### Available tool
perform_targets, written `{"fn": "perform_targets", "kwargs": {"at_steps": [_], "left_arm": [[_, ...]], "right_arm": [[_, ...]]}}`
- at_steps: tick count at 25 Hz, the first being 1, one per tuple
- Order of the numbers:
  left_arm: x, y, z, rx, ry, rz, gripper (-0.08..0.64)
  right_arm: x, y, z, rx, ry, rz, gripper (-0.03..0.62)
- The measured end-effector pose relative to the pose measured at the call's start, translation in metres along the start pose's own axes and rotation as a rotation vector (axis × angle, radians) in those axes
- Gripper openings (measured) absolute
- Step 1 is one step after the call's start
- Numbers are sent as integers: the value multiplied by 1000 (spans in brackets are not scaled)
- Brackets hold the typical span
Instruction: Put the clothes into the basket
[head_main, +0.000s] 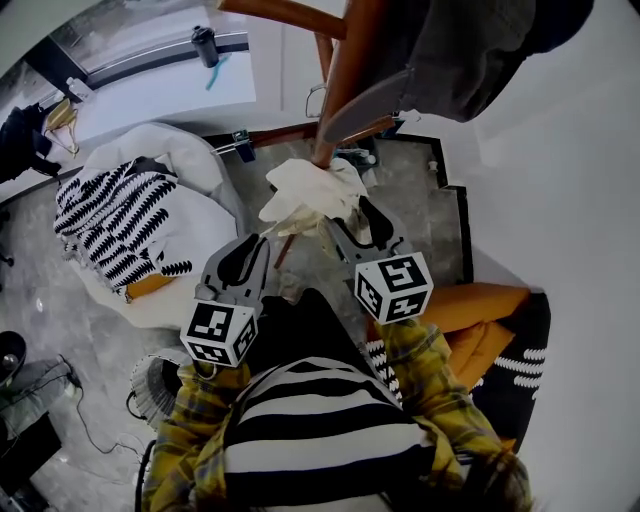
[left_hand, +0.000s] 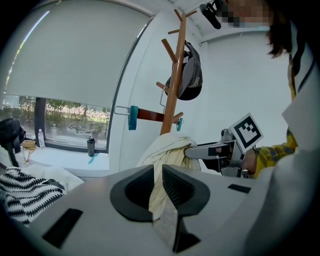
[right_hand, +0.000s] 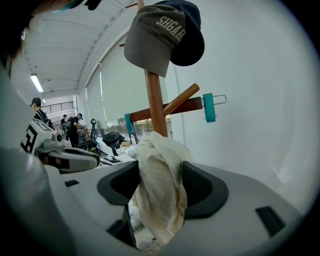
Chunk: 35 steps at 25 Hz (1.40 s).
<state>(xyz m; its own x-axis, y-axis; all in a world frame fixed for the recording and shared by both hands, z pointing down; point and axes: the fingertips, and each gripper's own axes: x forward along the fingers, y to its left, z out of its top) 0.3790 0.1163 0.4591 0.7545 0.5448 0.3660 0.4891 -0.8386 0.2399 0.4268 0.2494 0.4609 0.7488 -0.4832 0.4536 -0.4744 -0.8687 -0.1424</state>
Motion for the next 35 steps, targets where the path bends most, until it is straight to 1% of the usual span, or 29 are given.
{"fn": "perform_targets", "kwargs": {"at_steps": [5, 12, 16, 20, 22, 23, 25, 29, 35], "left_arm": [[2, 5, -4, -11, 9, 11, 58], [-3, 7, -7, -14, 3, 21, 58], [-10, 4, -6, -8, -6, 25, 58], [-17, 0, 0, 1, -25, 30, 58], [-23, -2, 0, 4, -35, 37, 58], [-26, -4, 0, 6, -39, 40, 58], [-31, -7, -1, 7, -46, 46, 58], [-42, -13, -1, 6, -58, 57, 58], [-59, -24, -1, 8, -84, 82, 58]], "right_arm": [[5, 0, -2, -26, 7, -1, 253], [2, 5, -1, -74, 3, -18, 172], [-1, 7, -1, -94, 15, -35, 156], [-9, 8, 5, -95, -5, -47, 143], [-14, 7, 9, -98, -27, -67, 113], [-18, 6, 11, -100, -39, -76, 52], [-23, 7, 13, -104, -50, -78, 51], [-32, 16, 21, -117, -73, -57, 48], [-52, 36, 25, -102, -107, 1, 46]]}}
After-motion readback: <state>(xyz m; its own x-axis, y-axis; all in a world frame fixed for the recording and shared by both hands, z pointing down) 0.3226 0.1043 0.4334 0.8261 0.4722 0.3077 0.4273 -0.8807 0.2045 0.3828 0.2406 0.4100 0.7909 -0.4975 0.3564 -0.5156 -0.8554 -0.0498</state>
